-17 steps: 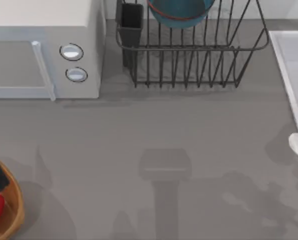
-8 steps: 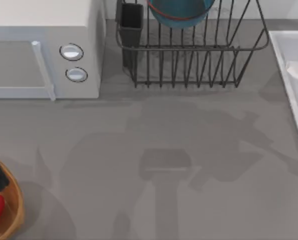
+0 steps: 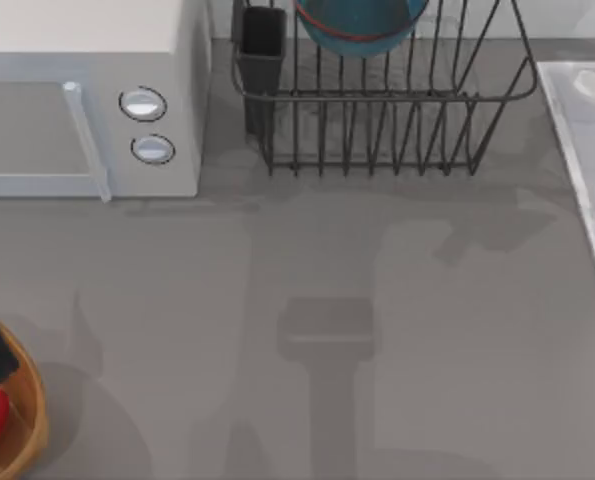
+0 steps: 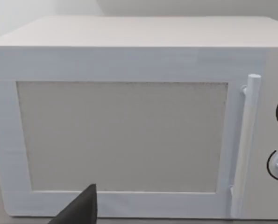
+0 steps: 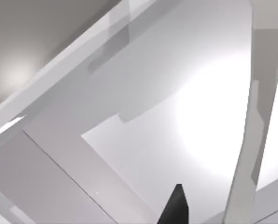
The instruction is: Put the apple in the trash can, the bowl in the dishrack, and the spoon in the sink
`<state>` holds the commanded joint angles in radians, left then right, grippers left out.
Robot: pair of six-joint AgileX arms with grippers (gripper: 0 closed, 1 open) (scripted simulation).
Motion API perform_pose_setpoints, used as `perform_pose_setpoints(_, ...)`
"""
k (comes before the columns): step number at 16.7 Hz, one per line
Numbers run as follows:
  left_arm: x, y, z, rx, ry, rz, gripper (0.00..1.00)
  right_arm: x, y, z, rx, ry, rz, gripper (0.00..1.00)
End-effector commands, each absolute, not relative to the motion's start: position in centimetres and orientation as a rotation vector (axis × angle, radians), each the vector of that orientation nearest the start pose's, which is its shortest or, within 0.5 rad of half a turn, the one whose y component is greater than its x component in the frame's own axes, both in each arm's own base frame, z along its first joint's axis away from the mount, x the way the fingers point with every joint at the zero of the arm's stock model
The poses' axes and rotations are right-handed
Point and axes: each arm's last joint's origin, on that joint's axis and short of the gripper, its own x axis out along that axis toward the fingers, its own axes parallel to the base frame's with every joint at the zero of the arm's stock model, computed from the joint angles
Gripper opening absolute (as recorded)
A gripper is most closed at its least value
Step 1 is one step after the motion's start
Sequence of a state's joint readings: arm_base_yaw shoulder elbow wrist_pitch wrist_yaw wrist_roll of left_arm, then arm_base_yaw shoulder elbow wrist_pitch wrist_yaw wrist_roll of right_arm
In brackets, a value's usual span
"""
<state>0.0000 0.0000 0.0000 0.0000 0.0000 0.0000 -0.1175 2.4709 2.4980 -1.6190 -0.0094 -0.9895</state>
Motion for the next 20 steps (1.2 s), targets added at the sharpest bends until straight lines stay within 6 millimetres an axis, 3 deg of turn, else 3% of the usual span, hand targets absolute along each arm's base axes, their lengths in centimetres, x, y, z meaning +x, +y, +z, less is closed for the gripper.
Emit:
perform_pose_setpoints(6,10.6,-0.1,16.0,0.000,0.000,0.000,1.00,49.6,-6.7,20.5,-0.667,1.448,0.687,0.00)
perform_pose_setpoints(15,10.6,-0.1,16.0,0.000,0.000,0.000,1.00,50.0,-6.6,19.7,-0.669,1.446,0.688,0.00)
perform_pose_setpoints(20,10.6,-0.1,16.0,0.000,0.000,0.000,1.00,50.3,-6.8,18.0,-0.668,1.443,0.689,0.00)
